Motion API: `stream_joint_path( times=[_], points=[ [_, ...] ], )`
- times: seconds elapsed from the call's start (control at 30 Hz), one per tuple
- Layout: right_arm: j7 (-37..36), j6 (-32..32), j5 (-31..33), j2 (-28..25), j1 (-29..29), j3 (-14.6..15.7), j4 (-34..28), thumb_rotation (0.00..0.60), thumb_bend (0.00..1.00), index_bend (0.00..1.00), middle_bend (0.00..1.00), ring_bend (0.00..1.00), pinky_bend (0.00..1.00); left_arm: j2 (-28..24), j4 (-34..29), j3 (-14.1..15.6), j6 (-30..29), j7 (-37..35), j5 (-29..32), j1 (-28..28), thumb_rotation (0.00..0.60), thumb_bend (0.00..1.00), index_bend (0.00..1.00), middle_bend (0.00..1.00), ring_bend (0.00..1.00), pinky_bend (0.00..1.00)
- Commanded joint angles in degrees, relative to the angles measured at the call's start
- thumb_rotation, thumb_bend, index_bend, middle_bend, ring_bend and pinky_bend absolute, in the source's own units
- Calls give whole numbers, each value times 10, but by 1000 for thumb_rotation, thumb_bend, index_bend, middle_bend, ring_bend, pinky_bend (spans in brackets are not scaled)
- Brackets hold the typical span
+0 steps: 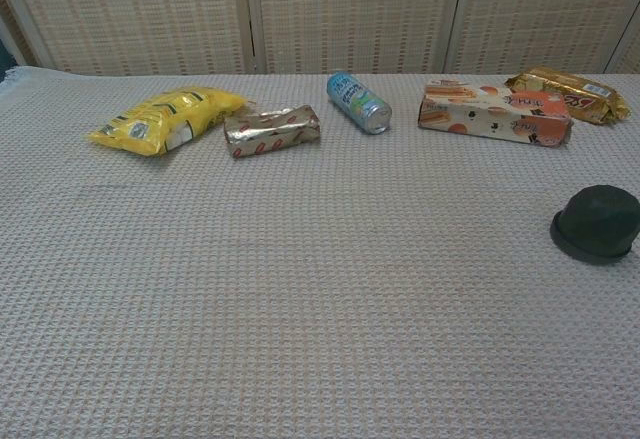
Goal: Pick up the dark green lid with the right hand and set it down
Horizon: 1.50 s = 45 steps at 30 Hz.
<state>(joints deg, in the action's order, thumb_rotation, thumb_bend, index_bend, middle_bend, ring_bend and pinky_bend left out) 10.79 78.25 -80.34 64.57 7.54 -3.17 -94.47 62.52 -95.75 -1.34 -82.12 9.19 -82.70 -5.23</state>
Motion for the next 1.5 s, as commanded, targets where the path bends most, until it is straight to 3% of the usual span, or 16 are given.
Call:
stream_joint_path(
  times=[0.03, 0.53, 0.87, 1.27, 1.5],
  points=[
    [1, -1, 1, 1, 0, 0, 1, 600, 213, 0, 0, 0, 0, -1, 0, 0, 2, 0, 2, -1, 600, 528, 490, 123, 173, 535],
    [12, -6, -1, 6, 6, -2, 12, 600, 183, 0, 0, 0, 0, 1, 7, -1, 6, -6, -2, -5, 600, 529, 493, 123, 173, 535],
    [-73, -140, 15, -21, 73, -7, -2, 600, 181, 0, 0, 0, 0, -3, 1, 1, -13, -15, -7, 6, 600, 529, 497, 125, 175, 535],
    [-84, -326, 182, -30, 179, -55, 5, 600, 181, 0, 0, 0, 4, -4, -1, -1, -11, -14, -2, 6, 600, 529, 494, 128, 175, 535],
    [-75, -414, 257, -2, 238, -52, 44, 600, 180, 0, 0, 0, 11, -6, -1, 0, -14, -18, -6, 7, 600, 530, 495, 128, 175, 535]
  ],
)
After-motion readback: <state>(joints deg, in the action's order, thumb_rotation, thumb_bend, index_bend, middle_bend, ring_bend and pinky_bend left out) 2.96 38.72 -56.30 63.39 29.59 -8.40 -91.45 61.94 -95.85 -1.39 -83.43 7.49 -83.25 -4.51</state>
